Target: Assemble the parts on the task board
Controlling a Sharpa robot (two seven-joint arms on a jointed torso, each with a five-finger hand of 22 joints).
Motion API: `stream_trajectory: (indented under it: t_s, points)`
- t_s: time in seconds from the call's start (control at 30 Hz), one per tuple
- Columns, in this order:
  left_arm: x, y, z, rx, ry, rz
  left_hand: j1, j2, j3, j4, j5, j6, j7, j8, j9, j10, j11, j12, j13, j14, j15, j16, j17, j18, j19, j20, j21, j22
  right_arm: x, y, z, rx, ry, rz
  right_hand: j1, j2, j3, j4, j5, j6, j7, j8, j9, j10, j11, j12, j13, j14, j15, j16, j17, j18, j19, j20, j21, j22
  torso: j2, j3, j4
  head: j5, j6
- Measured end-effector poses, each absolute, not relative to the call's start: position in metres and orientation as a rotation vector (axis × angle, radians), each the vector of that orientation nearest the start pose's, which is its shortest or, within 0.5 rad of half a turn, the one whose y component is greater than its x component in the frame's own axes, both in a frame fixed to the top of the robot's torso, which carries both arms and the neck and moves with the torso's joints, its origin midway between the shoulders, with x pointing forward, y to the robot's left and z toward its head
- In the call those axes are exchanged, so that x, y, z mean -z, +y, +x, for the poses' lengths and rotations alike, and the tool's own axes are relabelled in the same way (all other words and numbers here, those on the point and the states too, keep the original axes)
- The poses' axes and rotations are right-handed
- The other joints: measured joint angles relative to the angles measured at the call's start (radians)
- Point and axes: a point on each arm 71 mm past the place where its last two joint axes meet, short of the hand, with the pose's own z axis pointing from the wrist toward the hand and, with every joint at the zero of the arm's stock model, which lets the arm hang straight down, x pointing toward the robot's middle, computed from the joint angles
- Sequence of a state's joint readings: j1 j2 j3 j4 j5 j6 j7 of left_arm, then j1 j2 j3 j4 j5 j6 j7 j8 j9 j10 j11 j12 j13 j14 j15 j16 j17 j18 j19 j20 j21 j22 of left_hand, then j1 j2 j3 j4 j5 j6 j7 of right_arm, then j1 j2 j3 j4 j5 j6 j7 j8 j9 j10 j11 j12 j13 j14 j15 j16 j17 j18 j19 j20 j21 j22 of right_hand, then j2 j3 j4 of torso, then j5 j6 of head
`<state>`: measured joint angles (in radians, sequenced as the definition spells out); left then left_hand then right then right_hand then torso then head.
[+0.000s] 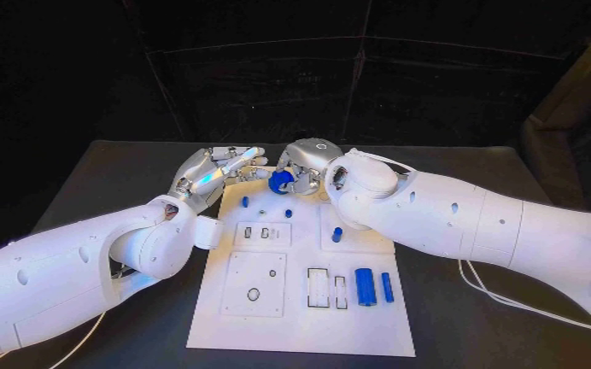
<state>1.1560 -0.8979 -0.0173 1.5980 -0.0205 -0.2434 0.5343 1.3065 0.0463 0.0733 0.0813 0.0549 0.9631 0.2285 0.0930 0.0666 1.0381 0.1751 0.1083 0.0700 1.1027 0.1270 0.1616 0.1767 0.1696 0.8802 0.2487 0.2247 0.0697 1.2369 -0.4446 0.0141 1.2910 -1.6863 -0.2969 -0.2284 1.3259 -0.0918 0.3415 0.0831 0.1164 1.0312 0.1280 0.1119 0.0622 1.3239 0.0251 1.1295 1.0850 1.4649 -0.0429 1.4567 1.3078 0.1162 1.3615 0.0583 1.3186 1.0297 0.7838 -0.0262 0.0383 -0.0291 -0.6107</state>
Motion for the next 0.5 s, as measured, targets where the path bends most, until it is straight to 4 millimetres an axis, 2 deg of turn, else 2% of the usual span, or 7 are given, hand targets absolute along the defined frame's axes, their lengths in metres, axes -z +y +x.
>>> stream_trajectory:
  t_s: [0.33, 0.5]
  points:
    - [0.1745, 0.2141, 0.4700, 1.701, 1.326, -1.033, 0.000, 0.000, 0.000, 0.000, 0.000, 0.000, 0.000, 0.000, 0.000, 0.000, 0.000, 0.000, 0.000, 0.000, 0.000, 0.000, 0.001, 0.000, 0.004, -0.004, 0.000, 0.000, 0.1558, -0.0577, 0.5226, -0.596, 1.533, -0.361, -0.027, -0.026, 0.003, -0.003, 0.014, 0.015, 0.000, -0.002, 0.001, -0.004, 0.004, -0.018, -0.011, 0.000, 0.000, 0.000, 0.000, 0.000, 0.000, 0.000, 0.000, 0.000, 0.000, 0.0012, -0.0018, 0.000, -0.002]
    - [0.1746, 0.2145, 0.4702, 1.700, 1.325, -1.033, 0.000, 0.000, 0.000, 0.000, 0.000, 0.000, 0.000, 0.000, 0.000, 0.000, 0.000, 0.000, 0.000, 0.000, 0.000, 0.000, 0.001, 0.000, 0.004, -0.004, 0.000, 0.000, 0.1581, -0.0587, 0.5246, -0.585, 1.541, -0.363, -0.054, -0.036, -0.003, 0.003, 0.024, 0.024, -0.001, -0.019, 0.003, -0.015, 0.015, -0.040, -0.028, 0.000, 0.000, 0.000, 0.000, 0.000, 0.000, 0.000, 0.000, 0.001, 0.000, 0.0012, -0.0016, 0.001, -0.003]
